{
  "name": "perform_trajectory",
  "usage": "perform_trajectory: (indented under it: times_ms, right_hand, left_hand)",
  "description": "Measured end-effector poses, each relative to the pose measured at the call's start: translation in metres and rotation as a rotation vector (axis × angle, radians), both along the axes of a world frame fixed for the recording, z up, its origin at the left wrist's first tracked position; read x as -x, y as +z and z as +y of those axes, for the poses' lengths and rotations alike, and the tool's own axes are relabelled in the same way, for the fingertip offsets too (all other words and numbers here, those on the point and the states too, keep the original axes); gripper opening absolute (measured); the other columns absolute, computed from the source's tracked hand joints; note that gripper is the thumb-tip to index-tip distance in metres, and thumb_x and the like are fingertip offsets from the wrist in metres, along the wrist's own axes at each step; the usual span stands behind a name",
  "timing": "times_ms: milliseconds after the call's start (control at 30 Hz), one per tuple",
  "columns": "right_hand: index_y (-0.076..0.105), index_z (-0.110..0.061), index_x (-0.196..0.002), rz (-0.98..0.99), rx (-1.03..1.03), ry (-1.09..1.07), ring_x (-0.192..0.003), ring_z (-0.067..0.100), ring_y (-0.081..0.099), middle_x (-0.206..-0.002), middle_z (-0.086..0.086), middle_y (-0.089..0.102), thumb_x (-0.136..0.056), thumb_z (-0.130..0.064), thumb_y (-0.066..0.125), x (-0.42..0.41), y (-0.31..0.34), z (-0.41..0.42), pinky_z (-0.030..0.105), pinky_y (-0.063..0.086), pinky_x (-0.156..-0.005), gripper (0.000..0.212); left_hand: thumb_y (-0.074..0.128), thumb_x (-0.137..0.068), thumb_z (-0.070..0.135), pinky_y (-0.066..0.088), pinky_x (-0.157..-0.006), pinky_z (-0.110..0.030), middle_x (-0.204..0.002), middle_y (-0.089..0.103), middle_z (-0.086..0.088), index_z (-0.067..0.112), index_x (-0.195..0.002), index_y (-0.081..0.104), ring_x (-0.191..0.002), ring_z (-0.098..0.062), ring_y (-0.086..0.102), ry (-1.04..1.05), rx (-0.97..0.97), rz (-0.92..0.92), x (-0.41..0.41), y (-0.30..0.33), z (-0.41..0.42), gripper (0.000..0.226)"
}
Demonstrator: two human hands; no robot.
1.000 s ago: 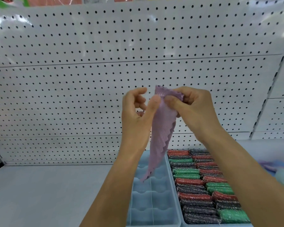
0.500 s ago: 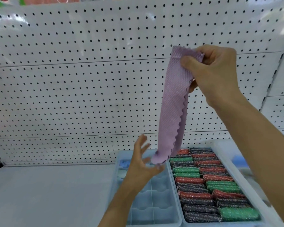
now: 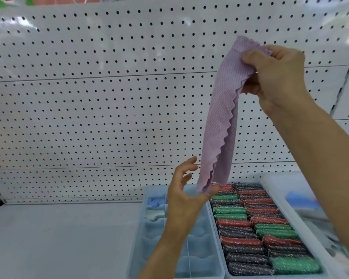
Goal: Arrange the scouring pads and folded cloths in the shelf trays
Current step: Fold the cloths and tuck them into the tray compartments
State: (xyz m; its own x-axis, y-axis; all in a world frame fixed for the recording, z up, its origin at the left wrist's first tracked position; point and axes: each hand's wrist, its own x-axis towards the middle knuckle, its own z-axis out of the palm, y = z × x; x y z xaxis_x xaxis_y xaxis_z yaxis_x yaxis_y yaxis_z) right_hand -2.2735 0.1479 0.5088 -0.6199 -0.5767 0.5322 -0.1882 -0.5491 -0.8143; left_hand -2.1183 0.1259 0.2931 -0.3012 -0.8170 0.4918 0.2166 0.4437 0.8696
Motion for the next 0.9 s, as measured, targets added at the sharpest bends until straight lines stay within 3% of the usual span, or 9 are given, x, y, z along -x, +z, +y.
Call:
perform_trajectory:
  times_ms: [133, 200, 267, 367, 433, 567, 700, 833, 900]
  right_hand:
    - [0.062, -0.01, -0.068, -0.052, -0.017, -0.016, -0.055, 0.019, 0.063, -0.063, 0.004, 0.061, -0.085, -0.003, 0.064, 0.009, -0.001, 0.001, 0.03, 0.053, -0.051, 0.018]
    - [0.063, -0.013, -0.07, -0.04, -0.038, -0.023, -0.058, 0.019, 0.064, -0.063, 0.0, 0.062, -0.086, -0.006, 0.065, 0.014, 0.0, 0.004, 0.03, 0.054, -0.052, 0.017]
    - [0.065, -0.016, -0.075, 0.012, -0.071, -0.007, -0.062, 0.017, 0.062, -0.068, -0.002, 0.063, -0.086, -0.01, 0.067, 0.018, 0.001, 0.006, 0.028, 0.053, -0.053, 0.013]
    - [0.066, -0.017, -0.082, 0.166, -0.124, 0.103, -0.066, 0.013, 0.062, -0.08, -0.001, 0.065, -0.087, -0.014, 0.067, 0.016, 0.002, 0.009, 0.025, 0.051, -0.056, 0.006]
    - [0.065, -0.015, -0.085, 0.256, -0.138, 0.184, -0.06, 0.008, 0.061, -0.075, -0.004, 0.065, -0.089, -0.013, 0.066, 0.013, 0.002, 0.012, 0.023, 0.049, -0.055, 0.005]
    - [0.064, -0.014, -0.084, 0.383, -0.177, 0.322, -0.057, 0.005, 0.059, -0.068, -0.01, 0.066, -0.089, -0.011, 0.063, 0.011, 0.002, 0.017, 0.02, 0.046, -0.053, 0.006]
    - [0.064, -0.014, -0.086, 0.422, -0.205, 0.476, -0.066, 0.011, 0.058, -0.076, -0.006, 0.066, -0.08, -0.022, 0.067, 0.012, 0.0, 0.015, 0.022, 0.046, -0.059, 0.01]
    - [0.063, -0.016, -0.084, 0.442, -0.211, 0.563, -0.066, 0.011, 0.059, -0.076, -0.006, 0.066, -0.081, -0.022, 0.065, 0.015, -0.004, 0.016, 0.024, 0.048, -0.063, 0.007]
    - [0.064, -0.015, -0.086, 0.446, -0.221, 0.554, -0.069, 0.014, 0.06, -0.079, -0.004, 0.066, -0.08, -0.022, 0.065, 0.019, -0.008, 0.017, 0.026, 0.049, -0.066, 0.01]
  left_hand:
    - [0.071, -0.083, -0.003, 0.049, -0.068, -0.019, -0.076, 0.065, 0.009, 0.016, -0.076, 0.061, -0.074, -0.006, 0.061, 0.169, -0.074, 0.234, 0.007, 0.009, -0.003, 0.022]
    - [0.063, -0.082, -0.015, 0.047, -0.067, -0.02, -0.078, 0.061, 0.004, 0.012, -0.077, 0.058, -0.074, -0.009, 0.057, 0.246, 0.086, 0.236, 0.0, 0.008, -0.003, 0.027]
    - [0.058, -0.076, -0.013, 0.045, -0.072, -0.019, -0.088, 0.058, 0.0, 0.016, -0.077, 0.058, -0.084, -0.011, 0.057, 0.318, 0.371, 0.097, -0.008, -0.003, -0.004, 0.029]
    - [0.053, -0.078, 0.005, 0.046, -0.065, -0.017, -0.106, 0.051, 0.008, 0.025, -0.087, 0.06, -0.086, -0.002, 0.055, 0.28, 0.702, -0.34, -0.02, -0.033, -0.011, 0.023]
    - [0.052, -0.076, 0.004, 0.046, -0.063, -0.017, -0.11, 0.048, 0.015, 0.031, -0.088, 0.058, -0.088, -0.004, 0.057, 0.253, 0.568, -0.389, -0.026, -0.038, -0.011, 0.03]
    - [0.068, -0.082, 0.029, 0.048, -0.092, -0.028, -0.119, 0.058, 0.016, 0.035, -0.117, 0.056, -0.113, -0.008, 0.057, 0.085, 0.075, -0.088, -0.026, 0.013, -0.013, 0.038]
    - [0.073, -0.081, 0.043, 0.046, -0.101, -0.027, -0.124, 0.065, 0.013, 0.028, -0.139, 0.048, -0.118, -0.003, 0.059, -0.28, 0.009, -0.193, -0.012, 0.068, -0.022, 0.064]
    - [0.068, -0.077, 0.042, 0.049, -0.07, -0.027, -0.085, 0.069, -0.005, -0.001, -0.093, 0.068, -0.077, -0.016, 0.064, -0.331, -0.041, -0.302, -0.006, 0.088, -0.021, 0.045]
    - [0.065, -0.083, 0.041, 0.054, -0.066, -0.029, -0.081, 0.071, -0.009, -0.001, -0.084, 0.07, -0.071, -0.018, 0.066, -0.332, -0.131, -0.379, -0.007, 0.085, -0.02, 0.042]
